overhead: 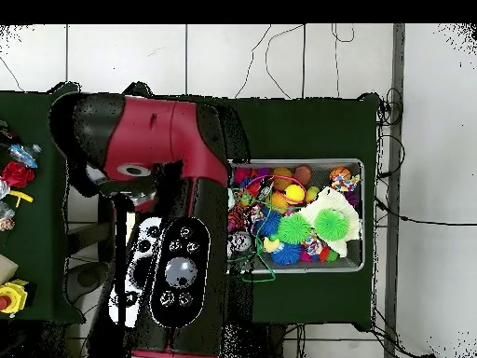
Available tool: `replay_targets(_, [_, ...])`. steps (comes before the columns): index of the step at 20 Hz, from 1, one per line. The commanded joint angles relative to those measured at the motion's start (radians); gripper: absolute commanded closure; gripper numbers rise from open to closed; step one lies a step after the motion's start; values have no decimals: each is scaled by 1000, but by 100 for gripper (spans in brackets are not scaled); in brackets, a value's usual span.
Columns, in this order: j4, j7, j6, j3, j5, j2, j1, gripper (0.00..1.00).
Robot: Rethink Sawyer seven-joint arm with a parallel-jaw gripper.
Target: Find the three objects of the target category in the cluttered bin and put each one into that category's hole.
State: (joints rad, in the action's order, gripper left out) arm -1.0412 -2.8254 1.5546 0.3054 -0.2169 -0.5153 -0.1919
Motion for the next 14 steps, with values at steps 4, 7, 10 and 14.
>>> replay_targets(4, [-99,-296,-61,0,-31,56,-28,100])
replay_targets(7, [-126,-284,-75,6,-33,48,-37,100])
replay_targets(10, [-157,-265,-94,13,-27,38,-39,100])
replay_targets(14, [-195,-243,-120,20,-21,26,-45,100])
